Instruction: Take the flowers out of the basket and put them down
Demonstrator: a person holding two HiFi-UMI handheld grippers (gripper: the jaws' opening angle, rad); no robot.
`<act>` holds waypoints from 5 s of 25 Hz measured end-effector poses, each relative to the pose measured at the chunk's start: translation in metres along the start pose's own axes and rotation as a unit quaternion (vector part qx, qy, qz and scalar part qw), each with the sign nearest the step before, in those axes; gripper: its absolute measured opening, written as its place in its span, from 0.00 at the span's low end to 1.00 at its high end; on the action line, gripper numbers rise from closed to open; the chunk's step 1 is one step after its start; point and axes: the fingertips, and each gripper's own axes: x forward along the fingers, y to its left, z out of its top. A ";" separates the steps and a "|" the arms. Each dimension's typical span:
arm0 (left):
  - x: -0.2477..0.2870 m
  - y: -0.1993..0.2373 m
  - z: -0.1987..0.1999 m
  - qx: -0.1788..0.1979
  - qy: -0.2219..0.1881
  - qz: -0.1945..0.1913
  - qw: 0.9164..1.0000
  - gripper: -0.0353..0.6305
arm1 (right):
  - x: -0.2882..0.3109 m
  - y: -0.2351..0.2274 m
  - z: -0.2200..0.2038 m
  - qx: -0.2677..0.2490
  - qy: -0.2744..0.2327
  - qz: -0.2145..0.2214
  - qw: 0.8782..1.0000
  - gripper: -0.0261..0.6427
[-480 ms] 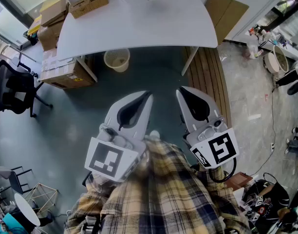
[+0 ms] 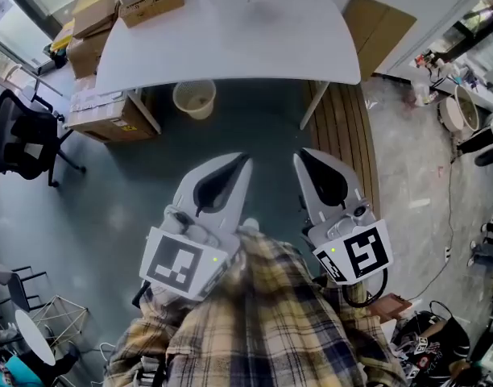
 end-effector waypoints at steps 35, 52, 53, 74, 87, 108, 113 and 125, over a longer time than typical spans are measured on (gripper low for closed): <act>0.128 0.281 0.046 0.008 0.002 -0.009 1.000 0.06 | 0.294 -0.089 0.003 -0.004 0.009 -0.021 1.000 0.05; 0.225 0.377 0.042 -0.018 0.012 0.012 1.000 0.06 | 0.407 -0.167 -0.021 0.002 0.033 0.003 0.999 0.05; 0.235 0.382 0.044 -0.019 0.011 0.014 1.000 0.06 | 0.414 -0.176 -0.022 0.001 0.035 0.006 0.999 0.05; 0.416 0.451 0.082 -0.013 -0.005 0.092 0.996 0.06 | 0.512 -0.369 -0.003 -0.019 0.037 0.059 0.997 0.05; 0.433 0.476 0.084 -0.016 0.004 0.103 0.995 0.06 | 0.537 -0.394 -0.007 -0.018 0.047 0.061 0.997 0.05; 0.423 0.524 0.079 -0.036 0.009 0.127 0.991 0.06 | 0.600 -0.394 -0.026 -0.029 0.107 0.122 0.986 0.05; 0.421 0.537 0.076 -0.041 0.009 0.137 0.990 0.06 | 0.617 -0.393 -0.049 -0.040 0.165 0.172 0.970 0.11; 0.400 0.566 0.063 -0.055 0.014 0.177 0.983 0.06 | 0.641 -0.384 -0.101 -0.142 0.282 0.272 0.909 0.14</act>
